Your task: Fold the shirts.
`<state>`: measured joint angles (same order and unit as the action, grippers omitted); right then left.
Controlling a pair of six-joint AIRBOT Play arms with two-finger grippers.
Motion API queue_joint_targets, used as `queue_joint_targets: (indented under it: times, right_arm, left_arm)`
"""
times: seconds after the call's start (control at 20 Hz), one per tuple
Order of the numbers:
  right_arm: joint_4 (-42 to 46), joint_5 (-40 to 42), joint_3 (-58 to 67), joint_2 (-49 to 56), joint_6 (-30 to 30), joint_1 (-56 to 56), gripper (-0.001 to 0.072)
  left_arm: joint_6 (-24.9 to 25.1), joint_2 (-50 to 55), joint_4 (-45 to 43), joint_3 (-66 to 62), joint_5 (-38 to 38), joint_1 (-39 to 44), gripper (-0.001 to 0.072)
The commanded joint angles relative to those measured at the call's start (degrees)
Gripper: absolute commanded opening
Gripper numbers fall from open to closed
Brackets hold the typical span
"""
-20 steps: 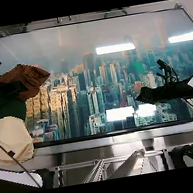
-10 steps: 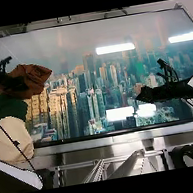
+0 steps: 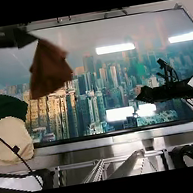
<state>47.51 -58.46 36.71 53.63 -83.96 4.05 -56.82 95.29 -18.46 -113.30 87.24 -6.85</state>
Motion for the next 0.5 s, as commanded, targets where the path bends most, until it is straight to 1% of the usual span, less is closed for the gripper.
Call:
queue_joint_targets:
  times: [0.0,0.15,0.25,0.3,0.35,0.4,0.45]
  right_arm:
    - [-0.22,-1.79,0.02,-0.04,0.00,-0.04,0.0020]
    - [-0.22,-4.66,0.04,-0.04,0.20,-0.04,0.0019]
    - [-0.11,-5.49,0.11,-0.04,0.44,-0.09,0.0020]
    - [-0.02,-5.51,0.15,-0.04,1.79,-0.20,0.0020]
    - [-0.02,-5.88,0.15,-0.04,4.59,-0.66,0.0021]
    - [-0.04,-5.88,0.15,-0.04,5.18,-0.98,0.0021]
    - [0.02,-5.90,0.17,-0.04,5.18,-1.36,0.0024]
  left_arm:
    - [3.63,-5.95,14.69,-0.15,-0.79,5.90,0.0024]
    - [-0.98,-5.66,4.68,0.02,-0.26,8.31,0.0024]
    - [-4.31,-3.89,-0.15,0.04,1.20,8.96,0.0024]
    - [-5.11,-2.54,-1.64,0.09,3.06,8.96,0.0023]
    - [-6.38,-1.14,-3.17,0.09,5.05,8.96,0.0023]
    - [-7.82,0.46,-5.16,0.09,7.26,8.96,0.0021]
    - [-8.74,2.01,-7.63,0.11,9.60,8.96,0.0106]
